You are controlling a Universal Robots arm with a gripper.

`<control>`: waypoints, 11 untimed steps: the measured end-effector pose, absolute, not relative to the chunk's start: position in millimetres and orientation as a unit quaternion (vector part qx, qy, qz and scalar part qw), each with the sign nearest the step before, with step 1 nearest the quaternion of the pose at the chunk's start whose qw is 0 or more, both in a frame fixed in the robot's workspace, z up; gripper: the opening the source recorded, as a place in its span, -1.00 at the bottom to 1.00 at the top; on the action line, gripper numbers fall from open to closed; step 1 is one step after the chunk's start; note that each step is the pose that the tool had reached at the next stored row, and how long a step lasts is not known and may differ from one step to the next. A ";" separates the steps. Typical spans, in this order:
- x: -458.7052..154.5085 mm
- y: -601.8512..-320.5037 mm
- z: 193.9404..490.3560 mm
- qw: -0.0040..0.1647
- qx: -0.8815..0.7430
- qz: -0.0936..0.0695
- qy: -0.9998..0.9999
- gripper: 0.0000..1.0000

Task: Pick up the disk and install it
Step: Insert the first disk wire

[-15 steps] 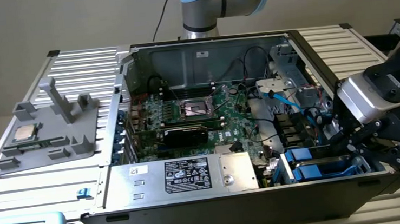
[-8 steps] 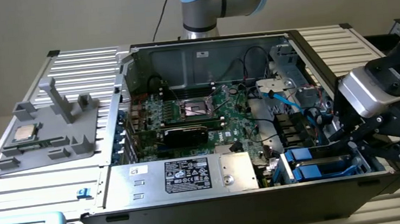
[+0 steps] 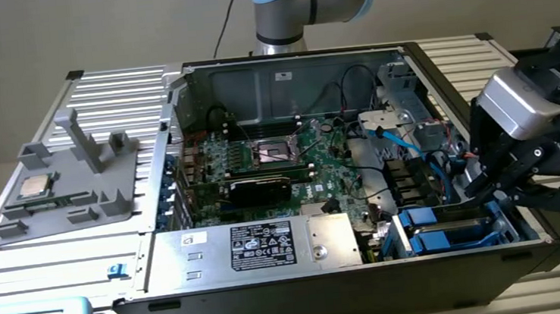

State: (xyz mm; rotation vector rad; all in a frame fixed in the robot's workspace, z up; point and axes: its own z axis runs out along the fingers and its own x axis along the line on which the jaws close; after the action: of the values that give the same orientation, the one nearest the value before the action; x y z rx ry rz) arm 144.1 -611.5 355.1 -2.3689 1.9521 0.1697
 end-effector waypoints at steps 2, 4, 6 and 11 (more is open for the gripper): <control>144.1 -608.6 356.1 0.023 -0.771 0.046 0.635 -0.66; 144.0 -605.1 356.6 0.012 -0.771 0.037 0.636 -0.66; 143.8 -601.1 357.5 0.003 -0.771 0.030 0.636 -0.66; 142.6 -591.2 359.9 -0.017 -0.771 0.013 0.637 -0.66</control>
State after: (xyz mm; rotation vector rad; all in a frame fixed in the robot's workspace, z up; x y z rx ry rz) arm 142.6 -591.2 359.9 -2.4476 2.0220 0.0425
